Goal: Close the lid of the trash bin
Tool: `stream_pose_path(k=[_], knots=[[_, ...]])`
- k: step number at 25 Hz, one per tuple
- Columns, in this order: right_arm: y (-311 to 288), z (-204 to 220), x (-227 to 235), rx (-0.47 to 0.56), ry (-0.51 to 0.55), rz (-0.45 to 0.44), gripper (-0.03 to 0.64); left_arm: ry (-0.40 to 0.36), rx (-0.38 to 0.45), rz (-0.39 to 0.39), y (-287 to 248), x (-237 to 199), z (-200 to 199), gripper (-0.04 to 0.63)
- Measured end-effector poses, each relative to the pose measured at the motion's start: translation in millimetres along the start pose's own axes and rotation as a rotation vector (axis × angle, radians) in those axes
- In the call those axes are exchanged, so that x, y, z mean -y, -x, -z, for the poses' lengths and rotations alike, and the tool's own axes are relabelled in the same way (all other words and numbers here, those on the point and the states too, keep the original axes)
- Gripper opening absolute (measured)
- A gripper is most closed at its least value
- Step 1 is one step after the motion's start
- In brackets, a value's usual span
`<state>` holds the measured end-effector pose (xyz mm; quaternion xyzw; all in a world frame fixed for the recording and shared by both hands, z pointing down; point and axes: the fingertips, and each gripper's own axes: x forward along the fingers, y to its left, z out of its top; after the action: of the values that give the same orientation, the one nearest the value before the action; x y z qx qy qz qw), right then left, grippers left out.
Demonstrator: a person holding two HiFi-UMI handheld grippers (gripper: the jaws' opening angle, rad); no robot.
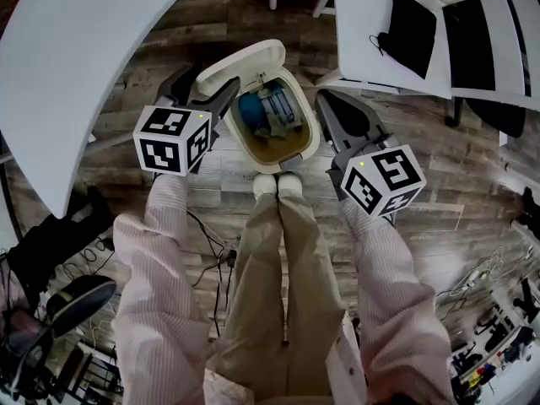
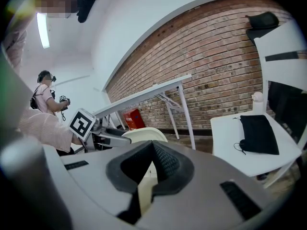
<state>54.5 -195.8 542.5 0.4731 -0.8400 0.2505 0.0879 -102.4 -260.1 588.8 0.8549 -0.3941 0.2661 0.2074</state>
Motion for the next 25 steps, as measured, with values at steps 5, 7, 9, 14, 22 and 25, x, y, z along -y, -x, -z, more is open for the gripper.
stream_pose_path(k=[5,7,9,14,22,25], knots=[[3,0,-2,0.005,-0.006,0.007,0.003,0.003,0.007,0.005,2,3,0,0.305],[4,1,-3,0.007,-0.006,0.009,0.003,0.001,0.004,0.011,3,6,1,0.305],[6,1,-5,0.007,-0.005,0.010,0.003,-0.002,0.000,0.018,4,10,3,0.305],[14,3,-9,0.011,-0.008,0.018,0.003,-0.004,-0.005,0.038,11,23,10,0.305],[32,11,-13,0.015,-0.019,0.032,0.003,-0.002,-0.017,0.062,19,47,23,0.305],[38,14,-13,0.016,-0.021,0.038,0.003,-0.002,-0.024,0.070,21,54,28,0.305]])
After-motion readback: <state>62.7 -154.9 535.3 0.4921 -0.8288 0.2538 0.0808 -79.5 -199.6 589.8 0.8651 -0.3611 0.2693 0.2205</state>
